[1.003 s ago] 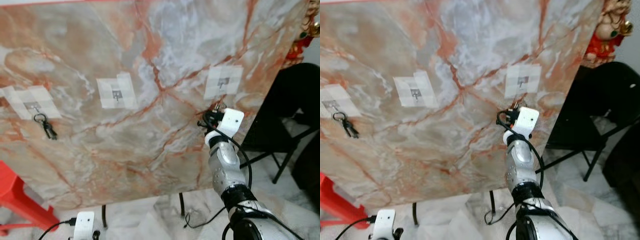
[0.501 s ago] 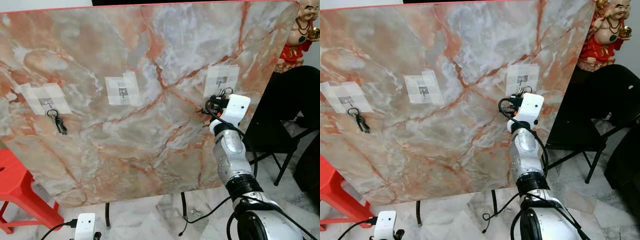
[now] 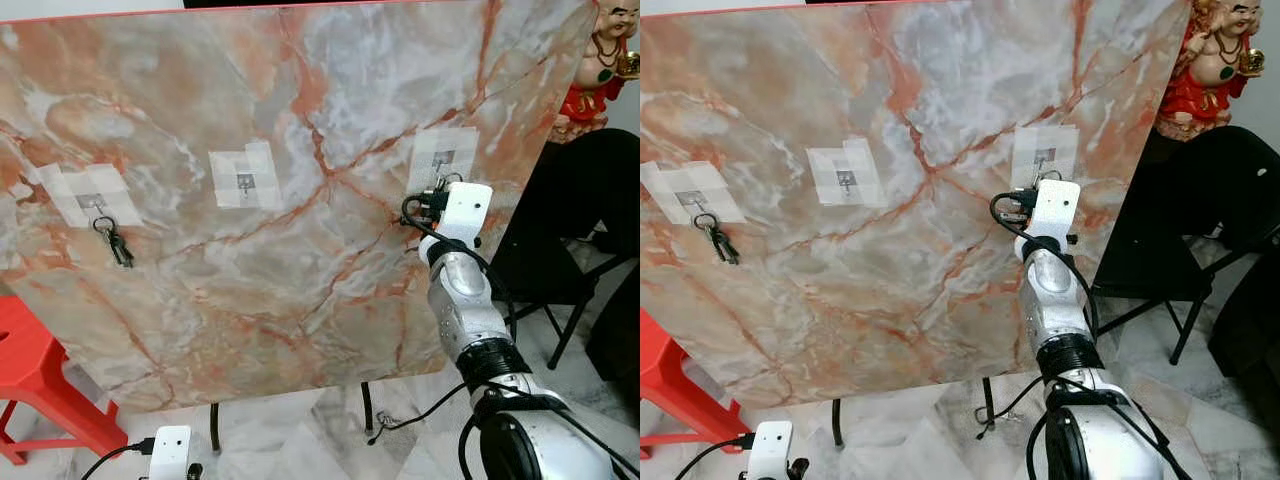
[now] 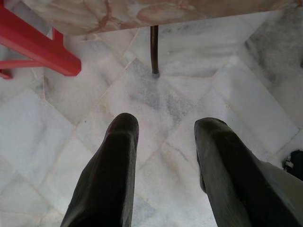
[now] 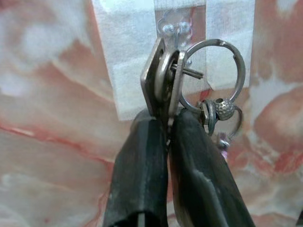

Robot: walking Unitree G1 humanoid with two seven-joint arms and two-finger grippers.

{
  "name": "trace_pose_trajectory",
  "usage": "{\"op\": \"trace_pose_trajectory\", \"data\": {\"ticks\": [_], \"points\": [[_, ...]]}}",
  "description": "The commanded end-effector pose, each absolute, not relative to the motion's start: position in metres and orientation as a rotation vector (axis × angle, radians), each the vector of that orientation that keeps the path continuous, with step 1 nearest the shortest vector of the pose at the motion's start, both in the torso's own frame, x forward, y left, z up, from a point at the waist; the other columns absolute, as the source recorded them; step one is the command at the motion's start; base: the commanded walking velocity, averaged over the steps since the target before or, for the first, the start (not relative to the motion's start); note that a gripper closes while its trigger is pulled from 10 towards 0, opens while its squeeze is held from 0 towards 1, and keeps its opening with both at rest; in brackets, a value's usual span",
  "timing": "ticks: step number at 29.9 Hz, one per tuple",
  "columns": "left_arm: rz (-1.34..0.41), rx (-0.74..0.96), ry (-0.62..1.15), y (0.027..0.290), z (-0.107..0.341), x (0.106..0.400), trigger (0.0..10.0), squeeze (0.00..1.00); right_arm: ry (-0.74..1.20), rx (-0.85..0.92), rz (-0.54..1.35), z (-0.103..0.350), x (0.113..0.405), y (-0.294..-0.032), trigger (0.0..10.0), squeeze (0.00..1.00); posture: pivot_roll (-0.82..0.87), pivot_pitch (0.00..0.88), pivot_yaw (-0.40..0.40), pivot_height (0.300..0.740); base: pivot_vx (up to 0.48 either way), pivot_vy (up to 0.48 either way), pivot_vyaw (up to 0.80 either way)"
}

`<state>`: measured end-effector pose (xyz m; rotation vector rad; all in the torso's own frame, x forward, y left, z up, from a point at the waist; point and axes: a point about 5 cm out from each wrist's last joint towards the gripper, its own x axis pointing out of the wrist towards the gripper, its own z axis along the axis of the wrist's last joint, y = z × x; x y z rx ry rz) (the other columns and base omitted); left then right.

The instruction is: Hang keys on a hook

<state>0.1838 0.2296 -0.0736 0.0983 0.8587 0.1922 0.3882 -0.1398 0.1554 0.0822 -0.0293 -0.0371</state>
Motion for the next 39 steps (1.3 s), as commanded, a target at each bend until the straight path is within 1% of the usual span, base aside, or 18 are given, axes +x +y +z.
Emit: {"op": "trace_pose_trajectory", "data": {"ticks": [1, 13, 21, 36, 39], "points": [[0.197, 0.093, 0.868, 0.231, -0.074, 0.182, 10.0, 0.0, -0.017, 0.052, -0.037, 0.162, 0.393, -0.14, 10.0, 0.0, 0.02, 0.0, 0.002, 0.723, 0.0, 0.0, 0.0], [0.199, 0.095, 0.863, 0.231, -0.074, 0.183, 10.0, 0.0, -0.009, 0.029, 0.012, 0.175, 0.401, -0.138, 10.0, 0.0, 0.03, 0.0, 0.003, 0.723, 0.0, 0.0, 0.0], [0.195, 0.097, 0.859, 0.231, -0.073, 0.184, 10.0, 0.0, 0.036, -0.003, 0.049, 0.173, 0.403, -0.135, 10.0, 0.0, 0.03, 0.0, 0.003, 0.723, 0.0, 0.0, 0.0], [0.189, 0.101, 0.857, 0.231, -0.073, 0.185, 10.0, 0.0, 0.045, 0.004, 0.047, 0.179, 0.407, -0.137, 10.0, 0.0, 0.03, 0.0, 0.006, 0.723, 0.0, 0.0, 0.0], [0.188, 0.101, 0.858, 0.231, -0.073, 0.185, 10.0, 0.0, 0.077, -0.001, 0.048, 0.176, 0.407, -0.138, 10.0, 0.0, 0.03, 0.0, 0.006, 0.723, 0.0, 0.0, 0.0]]}}
